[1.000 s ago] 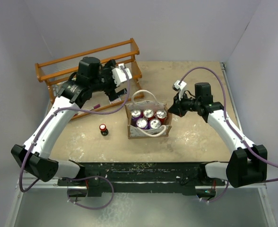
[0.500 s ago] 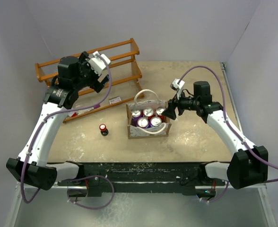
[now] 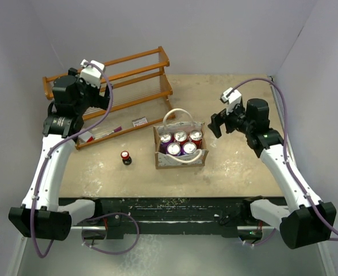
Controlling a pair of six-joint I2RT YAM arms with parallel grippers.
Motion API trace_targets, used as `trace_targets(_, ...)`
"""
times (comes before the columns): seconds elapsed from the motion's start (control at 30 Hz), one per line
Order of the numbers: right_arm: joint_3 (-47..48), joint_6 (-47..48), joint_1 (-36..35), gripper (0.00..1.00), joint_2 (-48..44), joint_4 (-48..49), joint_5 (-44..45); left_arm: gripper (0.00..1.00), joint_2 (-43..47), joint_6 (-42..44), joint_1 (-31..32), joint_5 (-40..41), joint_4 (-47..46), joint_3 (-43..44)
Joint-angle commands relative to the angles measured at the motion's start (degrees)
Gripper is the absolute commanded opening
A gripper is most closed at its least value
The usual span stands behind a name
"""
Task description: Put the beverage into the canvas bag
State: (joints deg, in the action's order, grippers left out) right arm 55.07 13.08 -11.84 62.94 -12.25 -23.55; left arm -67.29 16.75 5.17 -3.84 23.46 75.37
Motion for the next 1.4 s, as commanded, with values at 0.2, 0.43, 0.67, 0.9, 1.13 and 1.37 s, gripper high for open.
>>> trace_targets(0.2,6.39,-3.66,0.85,1.0,-6.07,8.66,33.23,0.99,7.6,-5.07,-0.82,-1.67,-6.7,-3.56)
trace_targets(0.43,7.23,1.39,0.85,1.0,-10.61,11.82,43.86,0.99,13.24,-4.2,-0.81,-3.45,-6.16,-3.9)
trace_targets(0.67,3.98,-1.5,0.84,1.0,-17.16,11.07,42.17,0.99,16.52,-8.46,-0.83,-4.51,-5.42,-5.37)
trace_targets(0.9,-3.65,-4.62,3.49,1.0,-21.57,13.55,39.5,0.99,18.4,-10.37,-1.23,-6.26,-4.47,-8.18)
trace_targets(1.13,-3.92,-5.48,4.89,1.0,-21.5,11.84,37.48,0.99,20.72,-9.62,-2.49,-6.77,-5.78,-13.52)
trace_targets(1.37,-4.07,-4.62,6.63,1.0,-24.43,8.73,32.25,0.99,23.61,-10.44,-2.86,-7.25,-7.11,-15.82)
